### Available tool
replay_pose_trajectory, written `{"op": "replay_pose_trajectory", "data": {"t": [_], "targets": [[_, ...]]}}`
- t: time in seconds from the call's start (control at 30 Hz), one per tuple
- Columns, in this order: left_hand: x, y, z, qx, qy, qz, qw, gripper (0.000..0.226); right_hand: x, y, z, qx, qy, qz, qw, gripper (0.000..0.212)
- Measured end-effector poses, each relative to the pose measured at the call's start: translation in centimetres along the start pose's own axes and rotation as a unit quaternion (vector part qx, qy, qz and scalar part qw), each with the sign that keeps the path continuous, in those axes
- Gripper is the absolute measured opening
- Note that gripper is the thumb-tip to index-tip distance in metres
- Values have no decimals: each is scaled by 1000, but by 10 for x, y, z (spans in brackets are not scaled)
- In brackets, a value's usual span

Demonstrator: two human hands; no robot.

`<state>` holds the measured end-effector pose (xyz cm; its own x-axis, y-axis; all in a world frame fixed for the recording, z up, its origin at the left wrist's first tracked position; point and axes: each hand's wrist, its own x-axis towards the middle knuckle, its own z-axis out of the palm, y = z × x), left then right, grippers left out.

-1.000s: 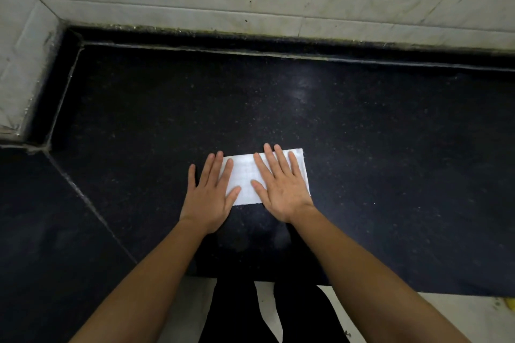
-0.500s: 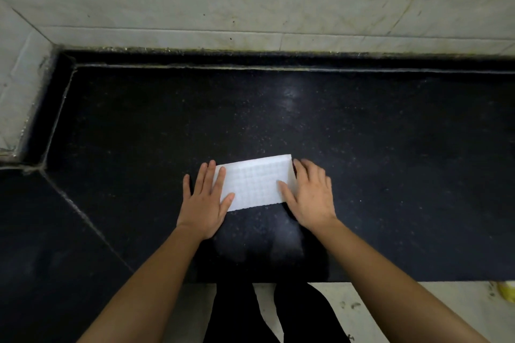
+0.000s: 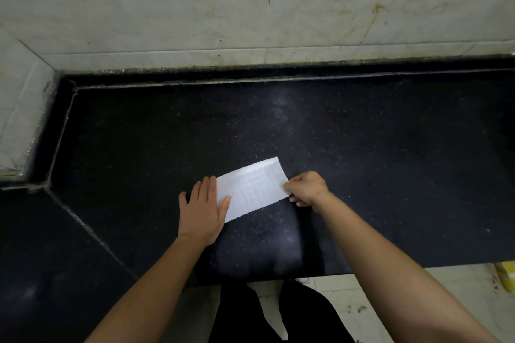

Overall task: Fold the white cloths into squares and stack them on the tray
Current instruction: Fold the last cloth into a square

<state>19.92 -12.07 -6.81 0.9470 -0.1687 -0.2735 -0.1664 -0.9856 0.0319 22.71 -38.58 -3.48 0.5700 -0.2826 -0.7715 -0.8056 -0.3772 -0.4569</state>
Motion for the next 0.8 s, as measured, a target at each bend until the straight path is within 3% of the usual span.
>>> {"op": "replay_pose_trajectory", "data": {"t": [0.1,0.23,0.4,0.53,0.63,0.73,0.8], "targets": [[10,5,-18,33,32,-10,999,67,0,-2,-6,113,-46,14,992,15],[43,8,-41,26,-67,-38,997,59,2,-4,-12,223,-47,35,973,27],[65,15,-54,-10,-170,-51,984,49,2,-3,-20,191,-47,-6,980,32],[69,34,-67,-96,-107,4,990,67,3,-4,-26,134,-54,-90,985,46],[87,51,-80,-202,-131,39,970,82,8,-4,-29,80,-56,-134,986,51],[114,69,-86,-177,-177,97,963,93,12,-7,-31,65,-58,-169,982,50],[134,76,-85,-142,-209,148,956,88,17,-8,-31,63,-56,-187,979,49]]}}
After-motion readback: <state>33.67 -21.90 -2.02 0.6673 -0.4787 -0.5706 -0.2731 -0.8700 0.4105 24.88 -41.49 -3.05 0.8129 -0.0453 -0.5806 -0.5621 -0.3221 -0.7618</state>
